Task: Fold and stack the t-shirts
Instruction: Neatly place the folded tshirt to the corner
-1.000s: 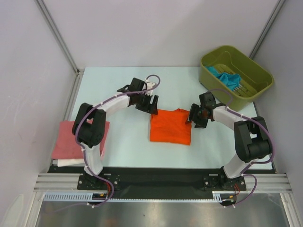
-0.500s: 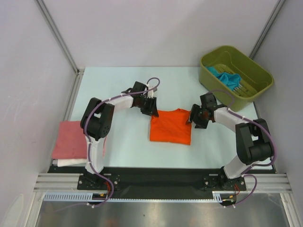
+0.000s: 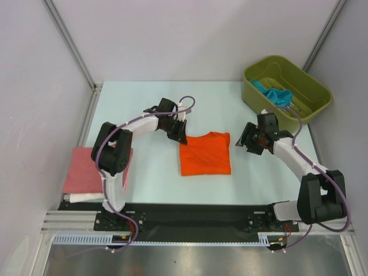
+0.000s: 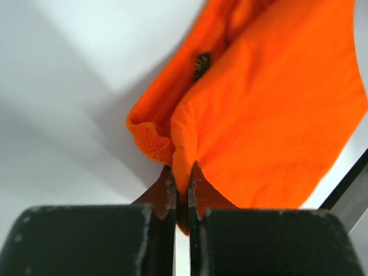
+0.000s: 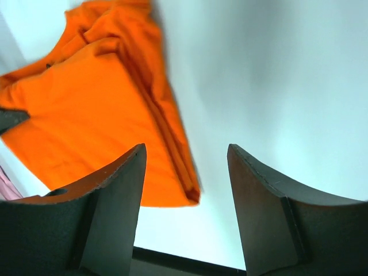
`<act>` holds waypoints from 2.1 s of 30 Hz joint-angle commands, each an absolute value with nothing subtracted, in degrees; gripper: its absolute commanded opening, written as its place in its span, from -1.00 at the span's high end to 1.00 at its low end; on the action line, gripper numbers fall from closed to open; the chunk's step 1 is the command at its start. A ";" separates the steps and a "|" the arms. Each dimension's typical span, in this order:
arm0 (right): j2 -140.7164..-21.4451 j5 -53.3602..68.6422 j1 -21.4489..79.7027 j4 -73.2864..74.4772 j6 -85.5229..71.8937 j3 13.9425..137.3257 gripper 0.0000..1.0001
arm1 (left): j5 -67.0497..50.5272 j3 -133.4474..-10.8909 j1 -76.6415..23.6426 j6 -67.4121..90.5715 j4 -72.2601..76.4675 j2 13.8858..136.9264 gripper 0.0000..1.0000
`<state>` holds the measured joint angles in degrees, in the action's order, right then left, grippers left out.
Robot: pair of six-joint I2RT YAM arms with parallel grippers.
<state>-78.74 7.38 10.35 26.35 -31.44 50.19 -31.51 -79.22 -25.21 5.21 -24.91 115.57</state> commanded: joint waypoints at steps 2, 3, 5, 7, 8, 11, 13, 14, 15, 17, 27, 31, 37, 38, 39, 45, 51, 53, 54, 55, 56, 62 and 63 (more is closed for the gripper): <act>-73.40 5.19 9.23 29.70 -30.32 48.78 -0.28 | -25.85 -79.81 -24.70 -10.86 -37.51 108.11 0.99; -72.78 5.01 8.79 30.06 -30.06 48.61 -0.29 | -23.49 -78.59 -24.70 -12.55 -38.31 107.41 0.99; -71.20 4.75 8.53 31.11 -29.53 47.90 -0.29 | -21.02 -77.79 -24.61 -17.63 -41.29 105.66 0.99; -69.97 4.57 8.35 31.73 -29.36 47.55 -0.29 | -17.24 -77.78 -24.35 -20.64 -43.84 104.42 1.00; -68.92 4.57 8.18 31.90 -29.36 47.03 -0.29 | -16.53 -77.70 -24.08 -23.18 -46.21 103.81 0.99; -67.16 4.57 8.17 32.43 -29.36 46.50 -0.29 | -13.19 -77.43 -22.07 -26.00 -48.85 100.38 0.99; -66.62 4.48 8.09 32.69 -29.27 46.32 -0.29 | -10.82 -77.52 -21.89 -27.85 -51.40 97.75 0.99; -66.45 4.40 8.09 32.70 -29.18 46.23 -0.29 | -10.46 -77.52 -21.88 -29.17 -52.37 96.95 0.99; -66.10 4.31 8.09 32.96 -29.18 46.23 -0.29 | -10.37 -77.52 -21.80 -29.61 -53.51 96.16 0.99; -65.66 4.22 8.09 33.13 -29.09 46.23 -0.29 | -9.58 -76.91 -21.88 -30.58 -56.49 94.05 0.99; -64.86 4.39 8.17 33.22 -29.18 46.05 -0.30 | -2.64 -72.16 -21.80 -33.84 -65.47 83.15 0.99; -64.69 4.66 8.09 32.52 -29.53 45.88 -0.29 | -0.27 -72.16 -21.88 -34.80 -69.24 78.67 0.99; -64.86 4.57 8.09 32.61 -29.27 46.32 -0.29 | 8.23 -70.32 -21.88 -37.70 -72.94 74.02 0.99; -64.86 4.48 8.09 32.61 -29.27 46.41 -0.29 | 9.57 -70.05 -21.88 -37.97 -73.12 73.31 0.99; -64.95 4.48 8.09 32.69 -29.18 46.49 -0.29 | 10.89 -69.96 -21.88 -38.23 -73.21 72.69 0.99; -65.13 4.74 8.09 32.52 -29.44 46.49 -0.30 | 18.97 -73.29 -21.88 -39.81 -76.46 69.88 0.99; -65.57 4.66 8.09 32.43 -29.36 46.93 -0.30 | 22.15 -75.75 -21.88 -41.48 -78.04 67.24 1.00; -66.09 4.66 8.09 32.43 -29.18 47.28 -0.30 | 22.15 -76.46 -21.89 -41.57 -78.66 67.06 0.99; -66.09 4.75 8.09 32.52 -29.09 47.46 -0.30 | 22.76 -76.90 -21.88 -41.75 -78.75 66.97 0.99; -66.27 4.75 8.00 32.52 -29.09 47.63 -0.29 | 23.29 -77.08 -21.97 -42.10 -79.10 66.62 0.99; -66.53 4.75 8.17 32.52 -28.92 47.90 -0.29 | 23.99 -77.34 -21.89 -42.36 -79.19 66.53 0.99; -67.32 4.66 8.09 32.69 -28.57 48.87 -0.30 | 29.26 -78.13 -21.88 -46.58 -79.10 64.42 0.99; -67.50 4.66 8.09 32.70 -28.56 49.13 -0.30 | 30.05 -77.70 -21.88 -46.84 -79.01 64.08 0.99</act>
